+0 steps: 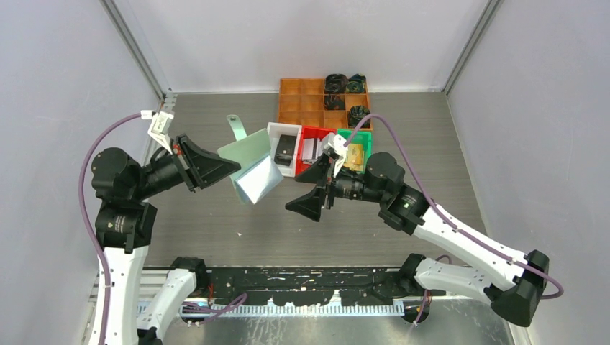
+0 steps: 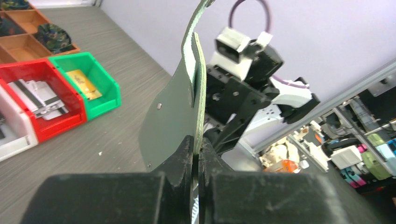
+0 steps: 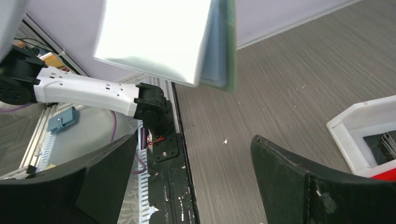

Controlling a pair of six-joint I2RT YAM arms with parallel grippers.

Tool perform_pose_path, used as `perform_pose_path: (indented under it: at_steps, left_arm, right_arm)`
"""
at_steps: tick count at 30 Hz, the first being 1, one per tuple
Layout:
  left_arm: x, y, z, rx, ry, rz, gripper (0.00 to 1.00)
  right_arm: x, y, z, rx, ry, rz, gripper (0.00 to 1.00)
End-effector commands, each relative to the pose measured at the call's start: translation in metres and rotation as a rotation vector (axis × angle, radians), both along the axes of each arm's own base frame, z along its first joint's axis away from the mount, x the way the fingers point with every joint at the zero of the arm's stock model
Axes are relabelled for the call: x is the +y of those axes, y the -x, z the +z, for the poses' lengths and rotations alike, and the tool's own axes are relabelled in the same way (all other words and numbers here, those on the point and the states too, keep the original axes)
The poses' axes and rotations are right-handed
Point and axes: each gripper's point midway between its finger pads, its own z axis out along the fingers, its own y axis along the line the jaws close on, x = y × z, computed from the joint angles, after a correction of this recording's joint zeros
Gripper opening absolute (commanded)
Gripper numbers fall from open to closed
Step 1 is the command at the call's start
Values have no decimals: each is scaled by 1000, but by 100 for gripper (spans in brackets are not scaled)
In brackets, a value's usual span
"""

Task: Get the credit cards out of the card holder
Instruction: Open the card holder.

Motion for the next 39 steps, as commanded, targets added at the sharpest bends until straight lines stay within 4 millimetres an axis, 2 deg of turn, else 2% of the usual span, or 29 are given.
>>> perform_pose_path:
  at_steps: [1,10,16,20,28,39]
  left_arm:
    - [-3,20,48,-78,84,-55,0]
    - [-4,28,52,-78,90,-82,0]
    - [-5,34,54,-80,88,-103,0]
    - [-5,36,53,-80,87,-109,0]
    - [-6,40,53,-75,85,-123,0]
    - [-6,42,52,-69,84,-130,0]
  right_arm:
    - [7,-8,37,-80,-151,-13,97]
    - [29,-16,50,-80,-223,30,98]
    - [37,-13,63,-73,-277,85,97]
    - [42,-18,68,-58,-291,81,96]
    - [42,-33,91,-62,-363,7,96]
    - [44,-25,128,-27,-482,67,96]
